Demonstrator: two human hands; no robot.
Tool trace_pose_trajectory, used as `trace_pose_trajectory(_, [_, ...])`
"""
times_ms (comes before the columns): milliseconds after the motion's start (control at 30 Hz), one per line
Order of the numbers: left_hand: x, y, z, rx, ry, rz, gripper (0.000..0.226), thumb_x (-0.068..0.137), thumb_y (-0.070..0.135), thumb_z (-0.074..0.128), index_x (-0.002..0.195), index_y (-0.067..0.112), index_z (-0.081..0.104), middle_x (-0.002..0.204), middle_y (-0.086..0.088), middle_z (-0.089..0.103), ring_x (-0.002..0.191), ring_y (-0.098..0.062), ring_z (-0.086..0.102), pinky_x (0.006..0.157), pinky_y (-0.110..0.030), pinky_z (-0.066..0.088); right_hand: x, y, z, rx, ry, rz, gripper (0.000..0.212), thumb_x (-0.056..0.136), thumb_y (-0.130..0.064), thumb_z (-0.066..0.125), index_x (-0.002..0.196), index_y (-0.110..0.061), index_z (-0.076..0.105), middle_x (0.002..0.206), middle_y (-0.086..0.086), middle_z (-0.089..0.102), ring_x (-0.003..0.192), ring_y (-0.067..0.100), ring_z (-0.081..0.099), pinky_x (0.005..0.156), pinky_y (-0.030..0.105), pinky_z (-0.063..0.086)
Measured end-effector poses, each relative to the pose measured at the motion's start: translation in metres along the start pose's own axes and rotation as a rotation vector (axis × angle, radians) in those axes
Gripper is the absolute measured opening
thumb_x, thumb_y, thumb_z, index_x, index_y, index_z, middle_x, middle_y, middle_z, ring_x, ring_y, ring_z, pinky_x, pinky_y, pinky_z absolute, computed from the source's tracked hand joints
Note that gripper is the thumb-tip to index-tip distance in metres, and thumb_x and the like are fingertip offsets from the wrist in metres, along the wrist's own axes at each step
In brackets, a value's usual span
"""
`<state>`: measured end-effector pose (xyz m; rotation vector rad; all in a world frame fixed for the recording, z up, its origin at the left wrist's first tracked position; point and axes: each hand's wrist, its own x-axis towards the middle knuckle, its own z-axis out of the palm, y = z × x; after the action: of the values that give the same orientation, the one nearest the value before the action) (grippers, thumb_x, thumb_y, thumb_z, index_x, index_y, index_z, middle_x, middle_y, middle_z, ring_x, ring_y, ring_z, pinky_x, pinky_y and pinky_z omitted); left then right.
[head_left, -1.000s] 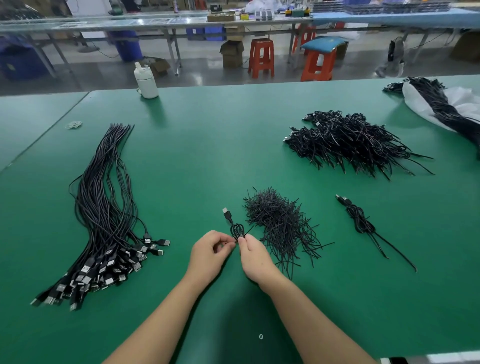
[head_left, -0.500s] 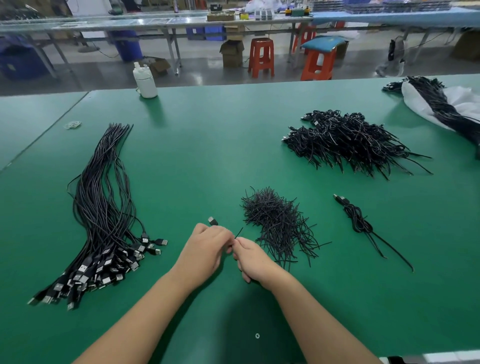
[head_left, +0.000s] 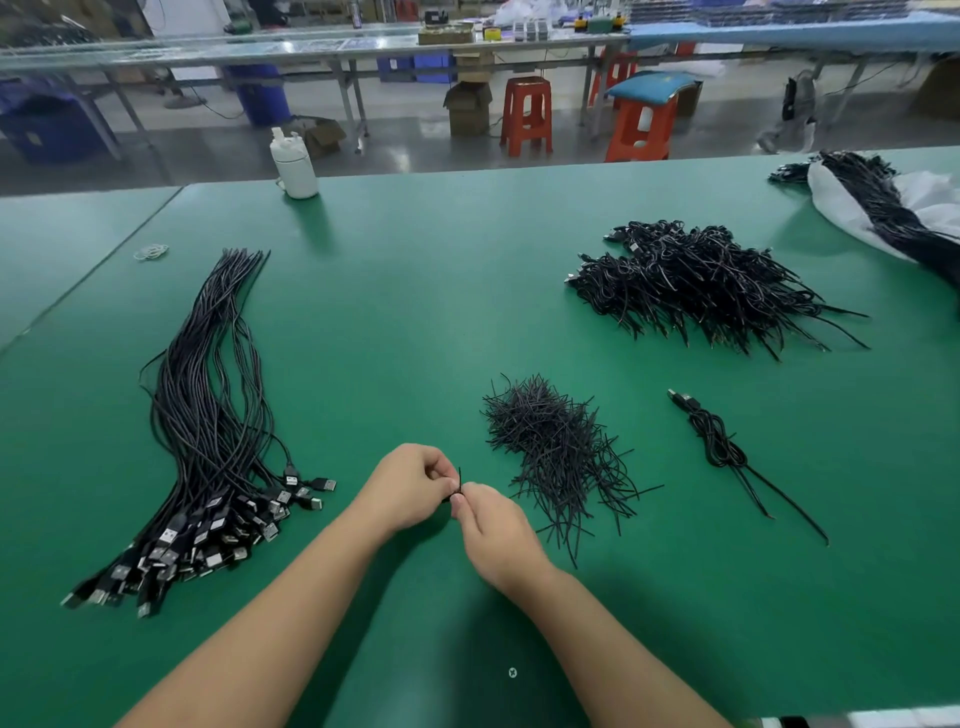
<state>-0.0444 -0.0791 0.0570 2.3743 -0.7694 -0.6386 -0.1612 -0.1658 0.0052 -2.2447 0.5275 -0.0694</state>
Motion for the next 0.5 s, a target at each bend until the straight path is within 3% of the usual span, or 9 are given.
trace_pose_trajectory(133, [-0.001,-0.002,-0.008,-0.077,-0.066,-0.069,0.015,0.088,0.012,0.066,0.075,0.020,0.069,0.077,0.001,0.068,0.071,-0.012,0.058,0.065,-0.023,0.045,-0.001,-0.004,0.002,-0.071,0.026,-0.066,0.033,0.104,-0.039,0.032,0.075,-0.022,0.035,0.075,-0.003,0.043,0.072,0.023,0.047,0.065,0.037,0.035])
trace_pose_trajectory(267, [-0.004,-0.008,-0.010,-0.136,-0.076,-0.103,0.003,0.085,0.015,0.069,0.087,0.012,0.069,0.090,-0.006,0.071,0.078,-0.016,0.059,0.077,-0.029,0.049,-0.001,-0.007,0.002,-0.144,0.012,-0.120,0.032,0.105,-0.038,0.031,0.079,-0.019,0.039,0.079,0.000,0.046,0.073,0.026,0.051,0.065,0.037,0.037])
trace_pose_trajectory(400, [-0.005,-0.014,-0.011,-0.091,0.002,-0.075,0.012,0.082,0.023,0.076,0.074,0.015,0.072,0.065,0.006,0.067,0.058,-0.008,0.052,0.056,-0.022,0.041,-0.001,-0.011,0.000,-0.179,0.003,-0.136,0.031,0.105,-0.036,0.031,0.082,-0.018,0.041,0.082,0.002,0.049,0.076,0.029,0.054,0.068,0.040,0.042])
trace_pose_trajectory(500, [-0.006,-0.013,-0.012,-0.017,0.031,-0.059,0.032,0.092,0.034,0.065,0.064,0.021,0.073,0.055,0.012,0.065,0.047,-0.002,0.049,0.049,-0.018,0.037,0.000,-0.014,0.001,-0.222,-0.012,-0.120,0.031,0.105,-0.034,0.031,0.082,-0.016,0.042,0.082,0.003,0.047,0.076,0.031,0.054,0.069,0.041,0.043])
